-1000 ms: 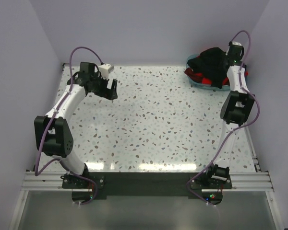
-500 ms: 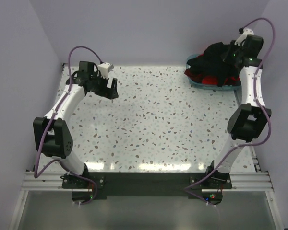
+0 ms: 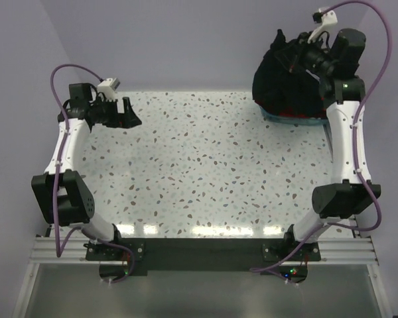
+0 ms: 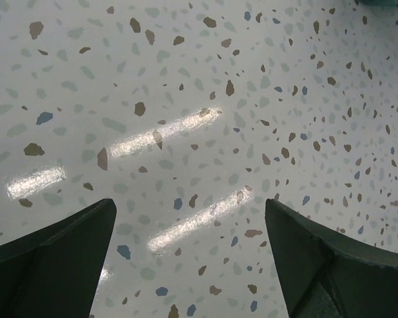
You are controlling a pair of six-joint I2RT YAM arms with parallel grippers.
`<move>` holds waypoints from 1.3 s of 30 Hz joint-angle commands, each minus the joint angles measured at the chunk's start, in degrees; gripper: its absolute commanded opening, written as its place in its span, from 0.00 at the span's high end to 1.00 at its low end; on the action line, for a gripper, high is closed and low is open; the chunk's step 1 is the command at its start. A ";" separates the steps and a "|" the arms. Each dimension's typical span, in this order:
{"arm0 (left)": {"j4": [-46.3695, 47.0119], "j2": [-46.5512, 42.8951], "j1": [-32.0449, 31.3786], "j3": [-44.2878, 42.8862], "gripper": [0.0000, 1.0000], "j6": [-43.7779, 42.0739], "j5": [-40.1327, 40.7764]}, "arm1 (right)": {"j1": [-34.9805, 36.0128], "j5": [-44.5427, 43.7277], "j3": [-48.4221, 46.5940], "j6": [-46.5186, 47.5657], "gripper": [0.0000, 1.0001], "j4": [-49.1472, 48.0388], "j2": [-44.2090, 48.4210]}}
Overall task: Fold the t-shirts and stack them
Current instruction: Grab the tshirt from the pile, then move the tshirt to the center of the board
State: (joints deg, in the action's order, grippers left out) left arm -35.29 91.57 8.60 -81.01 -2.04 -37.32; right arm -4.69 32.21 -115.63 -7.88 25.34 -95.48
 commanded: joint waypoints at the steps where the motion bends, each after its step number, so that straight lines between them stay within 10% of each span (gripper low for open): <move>1: 1.09 -5.87 -0.60 -1.43 0.00 0.37 -3.82 | 6.25 5.06 -2.31 -0.55 1.00 -4.77 6.96; 12: 1.45 -12.64 -0.60 0.15 0.00 0.37 -2.93 | 15.84 6.20 -9.26 -12.68 1.00 -13.12 7.85; 18: 1.10 -14.66 -0.51 2.61 0.00 -0.85 -2.32 | 16.29 6.81 5.56 -10.06 1.00 -9.98 13.73; 22: -2.67 -15.02 -0.60 4.90 0.00 -9.60 -2.85 | 15.77 1.30 26.11 2.54 0.25 4.41 17.78; 24: -6.96 -15.28 -0.78 6.65 0.00 -14.63 -1.80 | 14.72 -8.49 30.01 10.04 0.17 12.75 17.79; 30: -19.72 -15.81 -4.11 13.50 0.00 -37.01 2.68 | 7.85 -12.43 37.24 25.77 0.22 25.33 14.37; 39: -19.82 -19.06 -15.63 30.29 0.03 -48.65 16.13 | 11.62 -16.38 46.36 37.93 0.37 37.05 9.09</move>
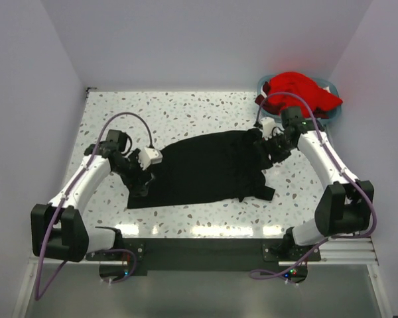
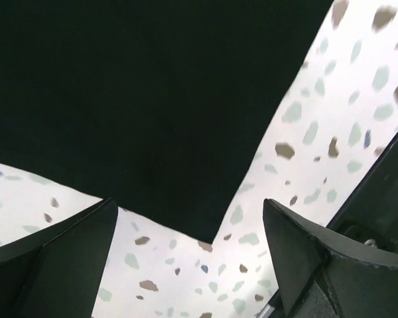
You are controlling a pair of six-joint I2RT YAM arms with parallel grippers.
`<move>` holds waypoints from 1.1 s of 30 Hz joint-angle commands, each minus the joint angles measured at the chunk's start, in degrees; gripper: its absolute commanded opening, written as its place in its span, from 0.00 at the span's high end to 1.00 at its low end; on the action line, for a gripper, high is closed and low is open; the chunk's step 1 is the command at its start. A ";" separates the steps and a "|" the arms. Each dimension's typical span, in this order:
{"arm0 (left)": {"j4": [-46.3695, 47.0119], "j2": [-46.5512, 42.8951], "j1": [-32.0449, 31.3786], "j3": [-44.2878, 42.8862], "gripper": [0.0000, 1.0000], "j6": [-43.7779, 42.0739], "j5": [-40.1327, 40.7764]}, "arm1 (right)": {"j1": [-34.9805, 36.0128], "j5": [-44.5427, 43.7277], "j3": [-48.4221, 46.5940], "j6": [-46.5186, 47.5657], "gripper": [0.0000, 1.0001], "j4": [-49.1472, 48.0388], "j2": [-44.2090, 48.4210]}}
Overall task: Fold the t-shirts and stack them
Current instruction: Flatten the tshirt out
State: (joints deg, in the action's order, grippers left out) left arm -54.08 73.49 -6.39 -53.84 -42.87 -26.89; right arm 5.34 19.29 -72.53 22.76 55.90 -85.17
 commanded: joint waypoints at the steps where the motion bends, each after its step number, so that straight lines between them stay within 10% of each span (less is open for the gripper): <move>1: -1.02 -0.72 -0.73 4.00 0.05 -8.54 6.24 | 2.21 -4.16 4.32 7.99 0.37 6.76 -1.32; 16: 8.55 1.92 -3.19 15.87 0.06 -11.27 11.51 | 7.84 -10.50 16.46 11.95 0.24 -2.81 -7.90; 23: 16.45 3.15 -3.54 19.21 0.11 -11.97 13.62 | 10.12 -8.84 15.59 10.72 0.77 -4.32 -12.39; 25: 19.18 3.58 -3.63 20.00 0.24 -11.01 14.76 | 10.21 -7.43 12.51 10.72 0.98 -2.73 -12.66; 33: 15.68 3.15 -3.10 14.22 1.00 -9.26 12.49 | 6.09 3.80 -2.14 10.81 1.00 8.24 -10.20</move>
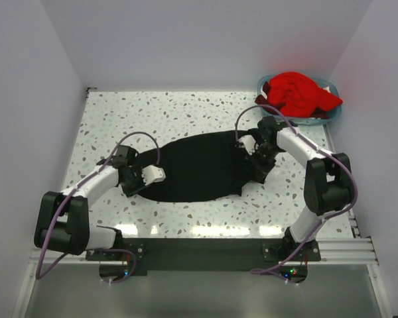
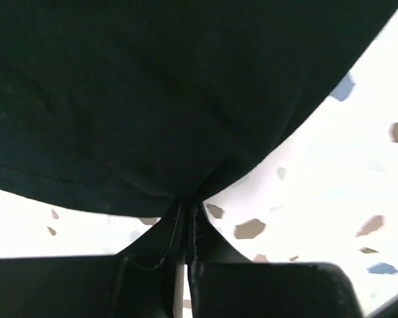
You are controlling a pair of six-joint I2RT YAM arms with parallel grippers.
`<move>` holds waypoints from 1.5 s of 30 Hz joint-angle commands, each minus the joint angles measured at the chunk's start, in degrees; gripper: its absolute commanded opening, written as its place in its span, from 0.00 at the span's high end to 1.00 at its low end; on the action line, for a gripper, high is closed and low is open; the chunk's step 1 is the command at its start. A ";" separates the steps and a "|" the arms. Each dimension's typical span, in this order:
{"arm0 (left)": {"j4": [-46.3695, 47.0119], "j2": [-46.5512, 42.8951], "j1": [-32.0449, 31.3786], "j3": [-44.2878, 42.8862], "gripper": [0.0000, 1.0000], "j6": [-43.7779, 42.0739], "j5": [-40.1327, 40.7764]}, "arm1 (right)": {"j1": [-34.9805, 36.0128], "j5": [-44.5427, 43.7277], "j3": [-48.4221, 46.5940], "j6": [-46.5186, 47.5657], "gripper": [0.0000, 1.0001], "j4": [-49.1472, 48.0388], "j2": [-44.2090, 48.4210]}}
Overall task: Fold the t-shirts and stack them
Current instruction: Flatten the tshirt out
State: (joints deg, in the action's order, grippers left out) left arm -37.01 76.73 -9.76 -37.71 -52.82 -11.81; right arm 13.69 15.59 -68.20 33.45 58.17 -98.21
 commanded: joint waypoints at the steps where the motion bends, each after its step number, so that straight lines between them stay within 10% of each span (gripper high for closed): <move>1: -2.18 -1.13 0.96 -4.62 1.00 1.31 -3.56 | -3.14 9.09 -8.24 -0.05 1.00 6.94 3.03; 17: 2.45 2.46 14.68 -48.41 1.00 25.65 -13.61 | -13.60 18.16 -57.19 -19.98 1.00 -3.83 -0.23; 31: 14.86 -5.80 14.94 -52.29 1.00 33.75 1.09 | -13.60 -1.43 -52.48 -29.15 1.00 -27.93 15.85; 45: 13.11 -9.23 14.94 -60.46 1.00 36.12 1.79 | -13.52 -2.76 -54.05 -31.61 1.00 -34.96 19.12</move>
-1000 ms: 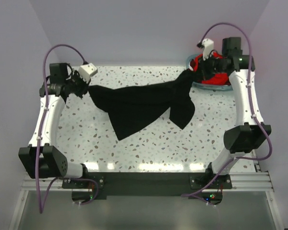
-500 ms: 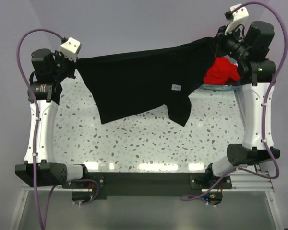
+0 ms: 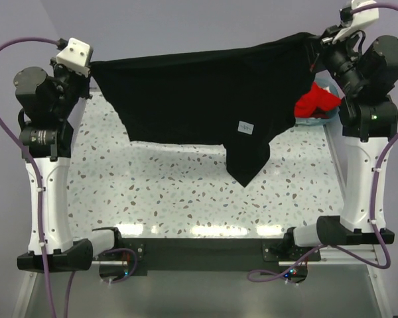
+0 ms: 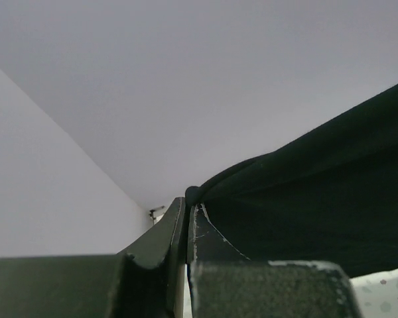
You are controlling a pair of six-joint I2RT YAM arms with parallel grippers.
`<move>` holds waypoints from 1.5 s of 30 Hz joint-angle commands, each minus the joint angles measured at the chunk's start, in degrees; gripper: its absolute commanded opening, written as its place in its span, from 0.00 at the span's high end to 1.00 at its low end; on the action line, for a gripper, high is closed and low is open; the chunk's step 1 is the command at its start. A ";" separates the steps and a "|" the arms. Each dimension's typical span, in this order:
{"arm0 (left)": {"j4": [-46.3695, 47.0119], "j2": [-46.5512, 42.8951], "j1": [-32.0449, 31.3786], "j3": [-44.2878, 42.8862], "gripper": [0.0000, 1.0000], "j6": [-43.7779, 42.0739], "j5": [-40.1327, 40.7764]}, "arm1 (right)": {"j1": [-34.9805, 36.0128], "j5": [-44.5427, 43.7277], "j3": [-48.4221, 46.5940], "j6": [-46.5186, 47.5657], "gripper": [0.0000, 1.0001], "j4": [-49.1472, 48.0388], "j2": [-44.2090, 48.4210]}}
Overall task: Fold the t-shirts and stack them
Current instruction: Flatten the tshirt out
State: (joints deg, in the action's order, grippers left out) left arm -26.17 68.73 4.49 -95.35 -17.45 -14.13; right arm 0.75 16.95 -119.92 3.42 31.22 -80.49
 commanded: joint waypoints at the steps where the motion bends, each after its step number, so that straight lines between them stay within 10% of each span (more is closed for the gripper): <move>1: 2.35 -0.79 0.61 -2.82 1.00 0.49 4.46 | -0.67 -4.12 -2.16 -1.66 1.00 -8.54 0.78; 10: 9.72 12.99 0.69 -5.54 1.00 -1.27 7.62 | -0.67 -1.92 -12.32 -8.77 1.00 -11.00 -16.61; 16: 18.43 28.11 0.69 -22.13 1.00 4.25 8.24 | -0.67 -2.97 -31.67 -13.78 1.00 -18.44 -30.94; 23: 31.78 36.92 1.13 -40.71 1.00 7.79 11.93 | 0.83 -7.98 -30.28 -13.80 1.00 -38.68 -29.73; 30: 38.31 29.81 2.19 -25.53 1.00 3.31 8.60 | 1.00 -2.75 -21.09 -11.51 1.00 -40.10 -26.76; 34: 41.29 20.67 2.36 4.20 1.00 -4.05 -1.22 | 1.00 3.24 0.67 -9.32 1.00 -34.95 -21.47; 45: 18.20 8.52 2.54 41.29 1.00 -22.78 -6.87 | 1.27 8.89 35.35 10.02 1.00 -3.48 -9.25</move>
State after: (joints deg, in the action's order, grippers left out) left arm -1.02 81.34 6.35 -55.27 -31.86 -18.63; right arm 2.20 23.66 -86.21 5.67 17.93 -95.20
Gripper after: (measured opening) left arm 0.034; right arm 0.018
